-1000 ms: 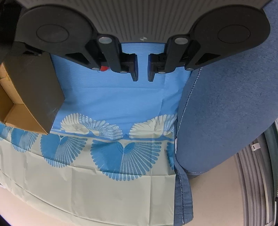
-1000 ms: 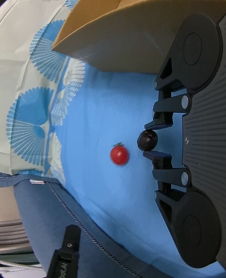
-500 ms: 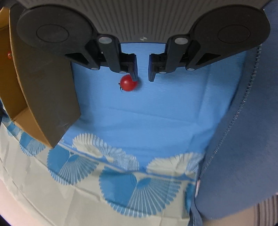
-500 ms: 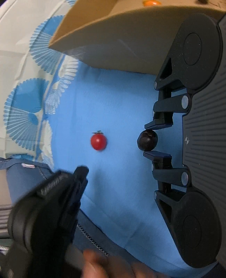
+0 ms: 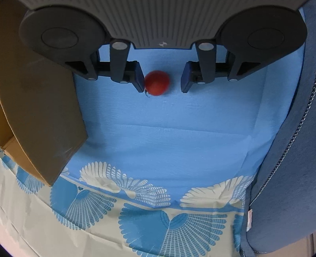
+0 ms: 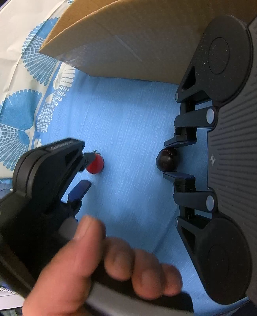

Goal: Organize fruits
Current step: 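Grasp the dark cherry with the right gripper while the left grasps the red tomato, then carry the red tomato in the left gripper over the box while the right carries the cherry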

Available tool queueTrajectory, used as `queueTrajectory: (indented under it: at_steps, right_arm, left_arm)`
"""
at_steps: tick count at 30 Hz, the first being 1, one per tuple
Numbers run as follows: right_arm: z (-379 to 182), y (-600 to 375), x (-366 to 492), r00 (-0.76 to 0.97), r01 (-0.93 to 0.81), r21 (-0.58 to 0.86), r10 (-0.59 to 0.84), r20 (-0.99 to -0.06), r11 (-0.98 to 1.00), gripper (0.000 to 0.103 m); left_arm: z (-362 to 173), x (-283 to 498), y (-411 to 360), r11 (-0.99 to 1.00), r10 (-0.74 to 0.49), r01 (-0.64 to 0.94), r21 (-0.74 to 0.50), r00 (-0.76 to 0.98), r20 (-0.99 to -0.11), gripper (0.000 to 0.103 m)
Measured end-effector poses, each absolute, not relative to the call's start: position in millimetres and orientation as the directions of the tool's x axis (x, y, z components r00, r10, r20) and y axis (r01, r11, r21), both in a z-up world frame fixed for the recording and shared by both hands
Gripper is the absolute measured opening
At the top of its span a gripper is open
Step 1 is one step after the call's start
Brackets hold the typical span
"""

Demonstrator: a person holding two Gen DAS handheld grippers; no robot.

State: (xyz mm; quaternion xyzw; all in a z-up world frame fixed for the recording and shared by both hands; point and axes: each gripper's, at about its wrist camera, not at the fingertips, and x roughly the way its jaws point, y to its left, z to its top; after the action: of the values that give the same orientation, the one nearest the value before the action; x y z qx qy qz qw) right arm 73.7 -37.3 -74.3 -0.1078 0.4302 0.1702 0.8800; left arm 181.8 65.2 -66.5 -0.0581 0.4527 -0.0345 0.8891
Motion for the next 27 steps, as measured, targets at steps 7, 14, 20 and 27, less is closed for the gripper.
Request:
queueTrajectory:
  at_steps: [7, 14, 20, 27]
  right_arm:
    - [-73.9, -37.9, 71.5, 0.572, -0.395, -0.045, 0.207, -0.793, 0.918, 0.027]
    - [-70.5, -36.4, 66.6, 0.583, -0.391, -0.060, 0.197, -0.788, 0.918, 0.027]
    - [-58.5, -38.1, 52.2, 0.626, -0.391, -0.077, 0.203, -0.753, 0.917, 0.027]
    - [-11.1, -51.0, 16.0, 0.710, -0.393, -0.039, 0.277, -0.647, 0.919, 0.027]
  left_arm:
    - [-75.1, 186.8, 47.8, 0.993, -0.120, 0.077, -0.093, 0.568, -0.814, 0.041]
    - [-69.9, 179.9, 41.7, 0.994, -0.095, 0.107, -0.037, 0.603, -0.792, 0.031]
    - [-47.0, 157.7, 55.9, 0.997, -0.074, 0.071, -0.037, 0.636, -0.768, 0.031]
    - [4.4, 102.1, 71.3, 0.999, -0.031, 0.032, -0.010, 0.760, -0.650, 0.031]
